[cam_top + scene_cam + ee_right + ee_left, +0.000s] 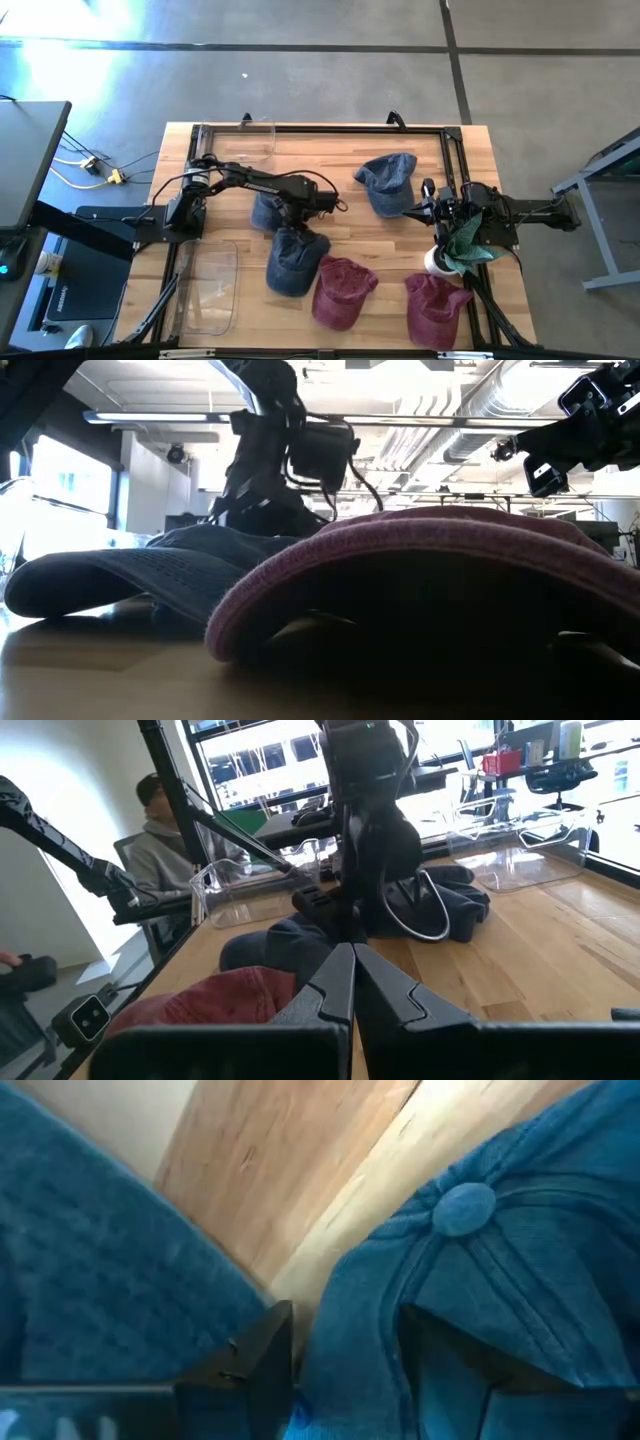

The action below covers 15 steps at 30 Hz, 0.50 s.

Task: Pick & Place hat
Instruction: Put the bottom blue cap into the top transparent bin

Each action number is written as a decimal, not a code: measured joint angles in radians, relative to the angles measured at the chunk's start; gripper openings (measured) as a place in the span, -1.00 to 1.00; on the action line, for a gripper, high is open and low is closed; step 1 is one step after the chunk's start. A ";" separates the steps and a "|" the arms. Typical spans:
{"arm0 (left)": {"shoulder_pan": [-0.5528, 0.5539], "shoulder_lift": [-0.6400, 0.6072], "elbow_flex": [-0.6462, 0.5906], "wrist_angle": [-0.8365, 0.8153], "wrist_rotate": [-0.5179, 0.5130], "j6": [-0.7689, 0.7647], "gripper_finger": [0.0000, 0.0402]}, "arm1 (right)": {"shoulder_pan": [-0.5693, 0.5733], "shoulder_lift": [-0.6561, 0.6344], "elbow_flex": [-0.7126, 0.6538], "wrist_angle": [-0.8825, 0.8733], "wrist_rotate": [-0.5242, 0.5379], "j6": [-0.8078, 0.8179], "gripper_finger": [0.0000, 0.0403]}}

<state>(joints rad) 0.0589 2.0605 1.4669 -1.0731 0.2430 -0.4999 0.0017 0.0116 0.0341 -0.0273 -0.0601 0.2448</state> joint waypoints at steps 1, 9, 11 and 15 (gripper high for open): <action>0.000 0.000 -0.009 0.010 0.009 0.008 -0.19 | 0.000 0.000 0.000 0.000 0.000 0.000 -1.00; 0.000 0.000 -0.004 0.054 0.057 0.103 -0.87 | 0.000 0.000 0.000 0.001 0.000 0.000 -1.00; 0.000 -0.002 0.023 0.033 0.078 0.117 -0.94 | 0.000 0.000 0.000 0.001 0.000 0.000 -1.00; 0.000 -0.038 0.135 -0.079 0.097 0.170 -0.97 | 0.000 0.000 0.000 0.001 0.000 0.001 -1.00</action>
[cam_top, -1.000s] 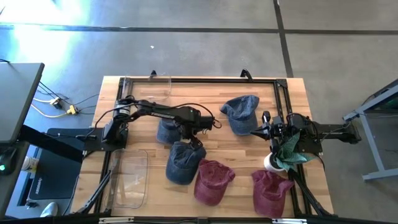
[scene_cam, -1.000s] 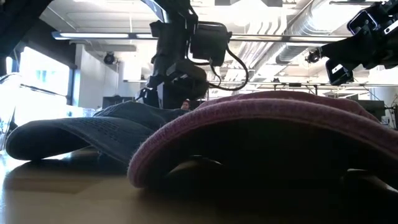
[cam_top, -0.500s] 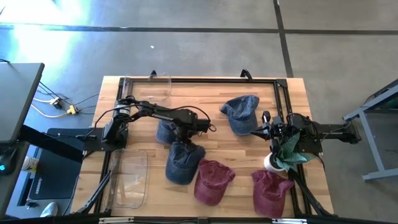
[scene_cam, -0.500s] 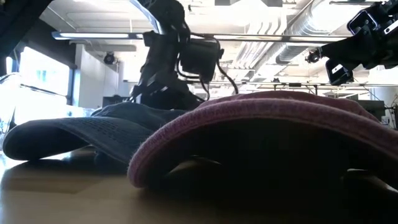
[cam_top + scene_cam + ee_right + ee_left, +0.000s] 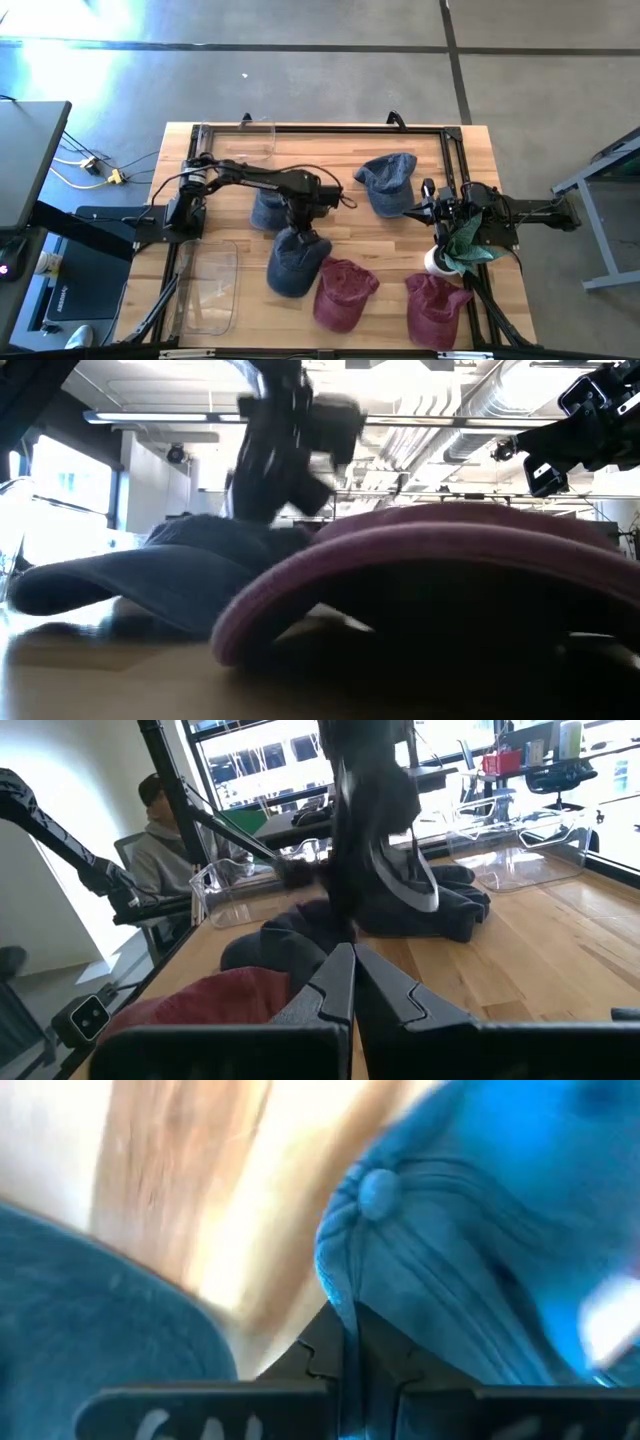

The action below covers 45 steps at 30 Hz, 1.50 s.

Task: Pick & Place hat
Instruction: Put the bottom blue cap into the top transparent bin

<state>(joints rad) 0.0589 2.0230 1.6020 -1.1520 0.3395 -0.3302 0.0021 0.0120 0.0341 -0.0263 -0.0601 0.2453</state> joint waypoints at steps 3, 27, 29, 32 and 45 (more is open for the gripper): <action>0.000 -0.045 0.118 -0.117 -0.005 0.044 -0.98 | 0.000 0.000 0.000 0.000 0.000 -0.001 -1.00; -0.121 -0.121 0.724 -0.159 -0.220 -0.098 -1.00 | 0.000 0.001 -0.003 0.145 0.023 0.029 -1.00; -0.145 -0.122 0.722 -0.143 -0.223 -0.093 -1.00 | 0.000 0.003 -0.003 0.250 0.068 0.193 -1.00; -0.185 -0.125 0.723 -0.112 -0.227 -0.039 -1.00 | -0.001 0.001 -0.002 0.430 0.171 0.438 -1.00; -0.271 -0.147 0.750 -0.016 -0.049 0.491 -1.00 | 0.000 0.287 0.256 0.349 0.127 0.540 -0.83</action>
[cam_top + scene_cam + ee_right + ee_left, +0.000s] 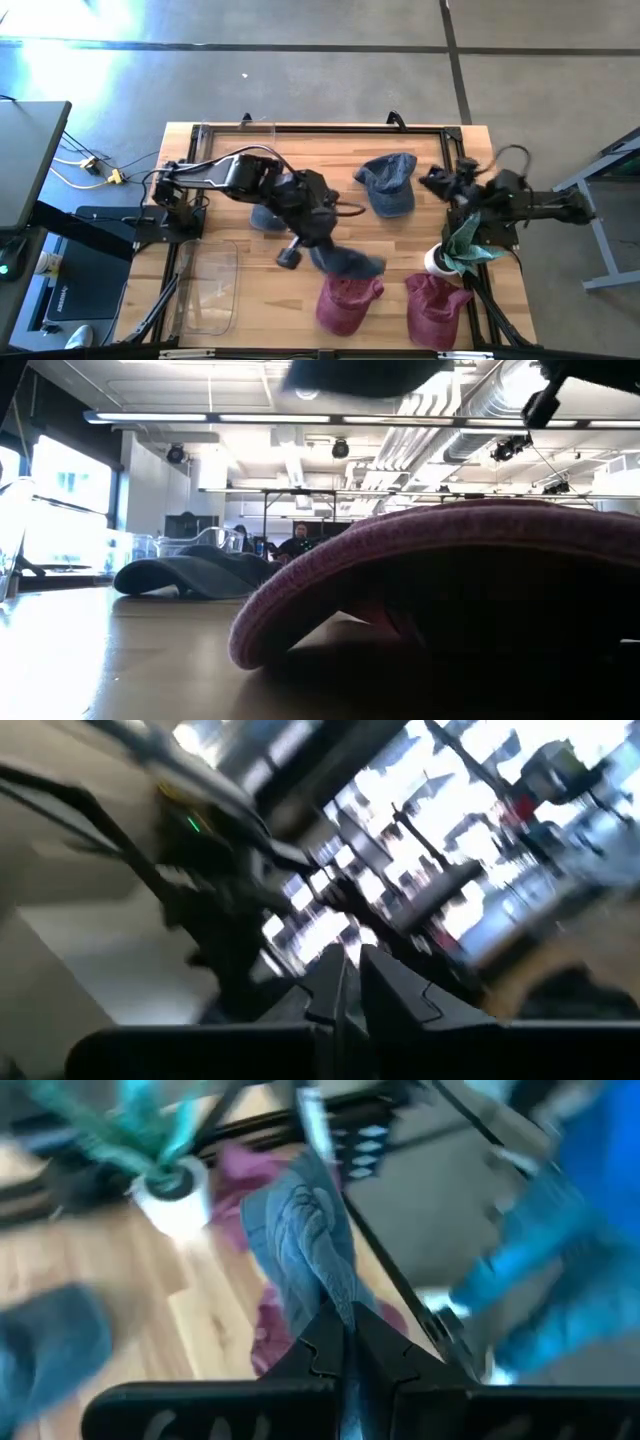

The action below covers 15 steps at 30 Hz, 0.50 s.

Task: Pick & Place hat
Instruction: Put the bottom blue cap into the top transparent bin

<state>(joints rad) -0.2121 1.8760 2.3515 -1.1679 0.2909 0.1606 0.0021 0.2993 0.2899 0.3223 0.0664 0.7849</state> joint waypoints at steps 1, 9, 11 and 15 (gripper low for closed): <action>-0.001 -0.003 0.000 -0.007 0.016 0.048 -1.00 | 0.000 0.058 0.041 -0.060 -0.027 -0.006 -0.78; -0.006 -0.015 0.001 0.062 0.179 0.345 -1.00 | -0.002 0.520 0.253 -0.179 -0.369 -0.166 -0.25; -0.006 -0.024 0.003 0.148 0.231 0.331 -1.00 | -0.001 0.615 0.272 -0.120 -0.438 -0.213 -0.14; -0.007 -0.040 0.002 0.370 0.311 0.267 -1.00 | 0.007 0.763 0.268 0.108 -0.529 -0.234 0.03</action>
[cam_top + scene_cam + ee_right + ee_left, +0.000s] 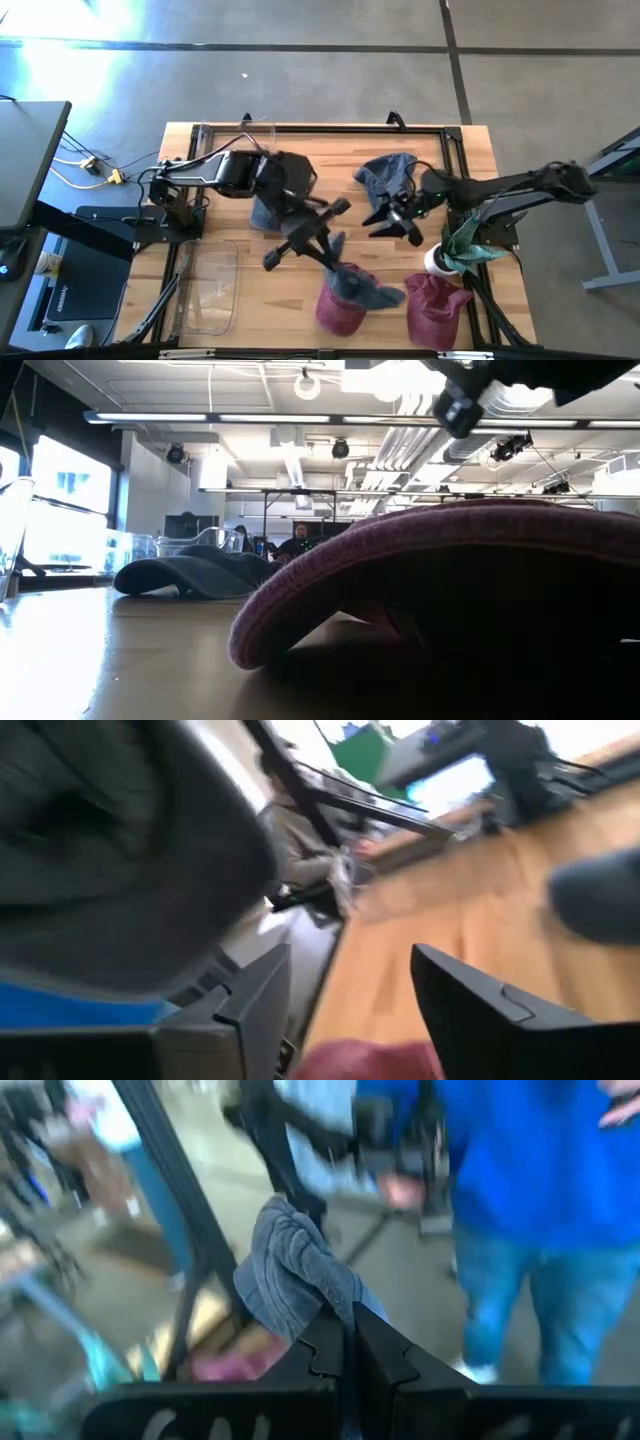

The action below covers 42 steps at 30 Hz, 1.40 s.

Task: Pick & Place hat
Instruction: Put the bottom blue cap into the top transparent bin

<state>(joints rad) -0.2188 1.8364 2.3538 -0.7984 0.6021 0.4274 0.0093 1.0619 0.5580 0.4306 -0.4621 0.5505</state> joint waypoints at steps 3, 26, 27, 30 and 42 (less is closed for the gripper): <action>-0.004 -0.015 0.004 0.185 0.048 -0.047 -1.00 | -0.002 0.079 -0.005 0.186 -0.048 0.058 0.12; -0.004 -0.033 0.002 0.619 0.088 0.042 -1.00 | 0.138 0.505 0.450 0.822 -0.290 0.254 0.40; -0.004 -0.033 0.002 0.623 0.087 0.041 -1.00 | 0.141 0.526 0.483 0.824 -0.304 0.254 0.40; -0.004 -0.033 0.002 0.620 0.087 0.040 -1.00 | 0.154 0.586 0.580 0.823 -0.349 0.253 0.40; -0.003 -0.032 0.002 0.616 0.032 0.040 -1.00 | 0.179 0.769 0.882 0.822 -0.533 0.253 0.40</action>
<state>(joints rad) -0.2222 1.8046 2.3558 -0.1822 0.6339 0.4675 0.1880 1.8308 1.4401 1.2523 -0.9950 0.8040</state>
